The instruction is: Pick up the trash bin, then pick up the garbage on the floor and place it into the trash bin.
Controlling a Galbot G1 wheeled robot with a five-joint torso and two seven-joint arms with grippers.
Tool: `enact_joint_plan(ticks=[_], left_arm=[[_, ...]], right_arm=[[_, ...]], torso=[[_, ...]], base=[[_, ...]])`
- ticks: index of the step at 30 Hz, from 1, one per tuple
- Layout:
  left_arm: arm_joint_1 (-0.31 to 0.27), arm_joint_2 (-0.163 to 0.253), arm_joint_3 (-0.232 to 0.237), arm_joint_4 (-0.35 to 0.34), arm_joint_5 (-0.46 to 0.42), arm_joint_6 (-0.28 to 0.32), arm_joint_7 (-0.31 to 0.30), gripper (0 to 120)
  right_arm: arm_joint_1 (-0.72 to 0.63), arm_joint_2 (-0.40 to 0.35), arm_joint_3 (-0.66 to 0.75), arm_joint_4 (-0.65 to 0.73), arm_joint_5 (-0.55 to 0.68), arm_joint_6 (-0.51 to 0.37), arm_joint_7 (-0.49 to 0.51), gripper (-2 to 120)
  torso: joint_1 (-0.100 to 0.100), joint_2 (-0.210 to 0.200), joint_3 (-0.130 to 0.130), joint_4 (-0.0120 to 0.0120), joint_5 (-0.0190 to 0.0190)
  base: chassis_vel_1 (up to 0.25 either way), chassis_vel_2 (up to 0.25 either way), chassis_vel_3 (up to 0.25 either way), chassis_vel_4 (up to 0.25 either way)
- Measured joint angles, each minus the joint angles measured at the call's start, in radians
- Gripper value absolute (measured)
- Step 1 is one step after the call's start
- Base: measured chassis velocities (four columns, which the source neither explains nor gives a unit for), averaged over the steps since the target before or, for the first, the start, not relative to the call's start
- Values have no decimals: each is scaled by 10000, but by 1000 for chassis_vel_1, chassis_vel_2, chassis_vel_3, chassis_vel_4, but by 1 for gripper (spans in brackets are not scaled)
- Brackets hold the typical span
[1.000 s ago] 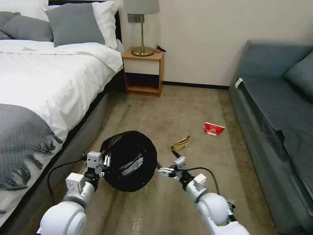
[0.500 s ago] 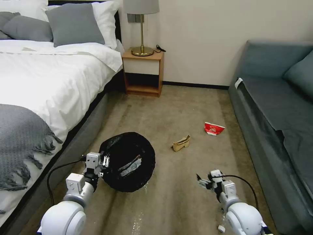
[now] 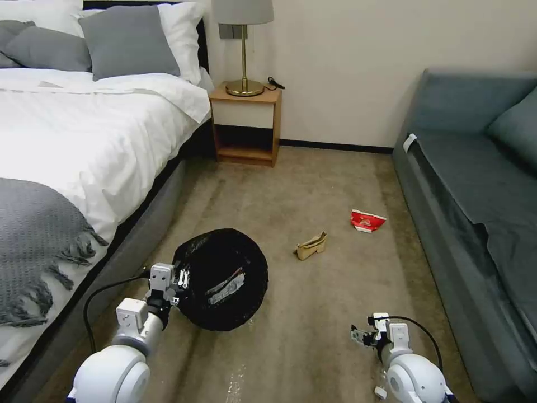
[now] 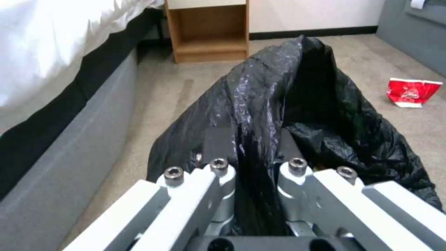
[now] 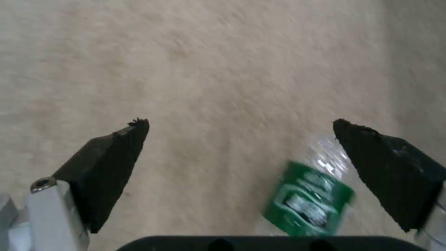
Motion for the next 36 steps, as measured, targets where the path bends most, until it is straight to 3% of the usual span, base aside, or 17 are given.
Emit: enact_joint_plan(ticks=[13,21,36], left_arm=[[-267,40,83,414,-111,-32,40,7],[-394,117,75,563,-219,-67,79,7],[-442,176,66,622,-288,-67,81,7]], right_arm=[[-712,-336,554,468,586,-170,603,100],[-398,-279,565,-387,1336,-202,600,100],[131,-107,436,-1961,1084,139,-113,100]], torso=[[0,0,0,-2,2],[0,0,0,0,0],[0,0,0,-1,0]], base=[[0,0,0,0],[0,0,0,0],[0,0,0,0]])
